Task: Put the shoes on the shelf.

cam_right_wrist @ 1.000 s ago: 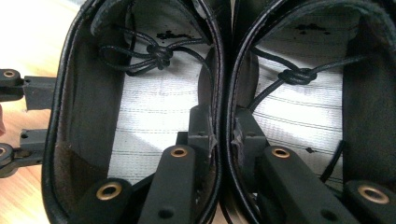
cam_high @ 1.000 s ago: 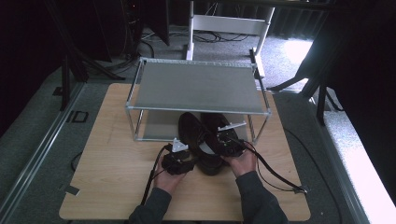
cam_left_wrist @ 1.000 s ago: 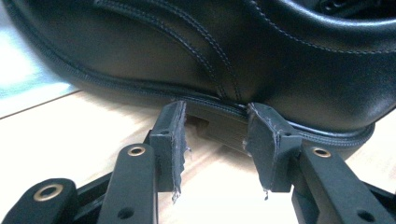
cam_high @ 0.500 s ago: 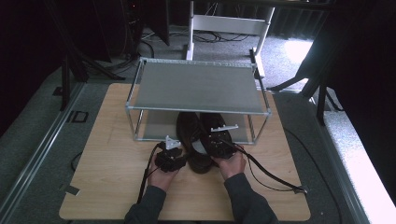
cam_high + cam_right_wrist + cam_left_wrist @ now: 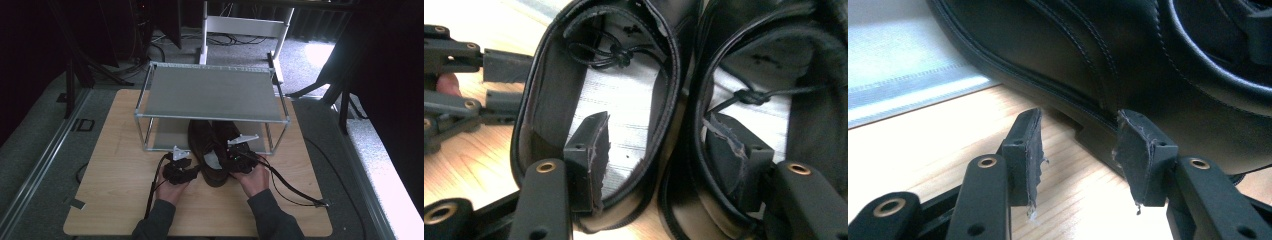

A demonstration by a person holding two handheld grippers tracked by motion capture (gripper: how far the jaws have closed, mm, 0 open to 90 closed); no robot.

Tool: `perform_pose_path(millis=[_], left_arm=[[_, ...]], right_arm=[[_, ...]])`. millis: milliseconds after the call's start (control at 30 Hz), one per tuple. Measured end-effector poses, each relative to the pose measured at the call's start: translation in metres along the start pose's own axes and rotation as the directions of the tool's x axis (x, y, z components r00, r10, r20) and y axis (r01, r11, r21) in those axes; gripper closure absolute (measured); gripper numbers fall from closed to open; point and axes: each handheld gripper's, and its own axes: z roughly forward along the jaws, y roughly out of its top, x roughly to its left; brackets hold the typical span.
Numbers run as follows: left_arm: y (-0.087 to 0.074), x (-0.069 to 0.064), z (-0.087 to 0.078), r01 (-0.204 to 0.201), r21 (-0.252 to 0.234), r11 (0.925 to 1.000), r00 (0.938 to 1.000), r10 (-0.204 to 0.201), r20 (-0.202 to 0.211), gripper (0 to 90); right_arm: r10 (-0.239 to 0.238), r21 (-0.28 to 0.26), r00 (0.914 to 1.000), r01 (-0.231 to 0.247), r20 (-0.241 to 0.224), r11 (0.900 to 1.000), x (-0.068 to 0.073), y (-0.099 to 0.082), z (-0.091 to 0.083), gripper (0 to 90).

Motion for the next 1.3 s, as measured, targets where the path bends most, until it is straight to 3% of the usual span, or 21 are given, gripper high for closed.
perform_pose_path(millis=[200,333,467,633,833,1067,1300], left_arm=[[-0.001,0.004,-0.003,0.012,-0.001,0.9999,0.9999,-0.012,-0.001,52.9],[0.000,0.005,-0.004,0.012,-0.004,0.9999,0.9999,-0.012,-0.001,52.8],[0.000,0.005,-0.004,0.018,-0.008,0.9998,0.9998,-0.018,-0.001,52.6],[0.001,0.008,-0.005,0.021,-0.010,0.9997,0.9998,-0.021,-0.007,52.6],[0.003,0.009,-0.006,0.022,-0.012,0.9997,0.9997,-0.022,-0.011,52.6],[0.004,0.010,-0.004,0.023,-0.011,0.9997,0.9996,-0.024,-0.017,52.8],[0.005,0.007,0.000,0.014,-0.005,0.9999,0.9998,-0.014,-0.014,53.2]], right_arm=[[0.020,-0.055,0.9974,-0.024,-0.069,0.9982,-0.008,-0.006,-0.005,45.7],[0.008,-0.115,0.9970,-0.017,-0.078,0.9933,-0.009,-0.003,-0.013,42.7],[-0.025,-0.154,0.9975,0.014,-0.066,0.9880,-0.010,-0.003,-0.027,39.2],[-0.062,-0.186,0.9979,0.058,-0.016,0.9809,-0.014,-0.014,-0.044,35.4],[-0.063,-0.185,0.9976,0.067,0.026,0.9804,-0.022,-0.034,-0.046,31.9],[-0.088,-0.151,0.9940,0.097,0.065,0.9838,-0.029,-0.059,-0.033,30.9],[-0.061,-0.087,0.9970,0.065,0.047,0.9941,-0.039,-0.073,-0.012,30.1]])
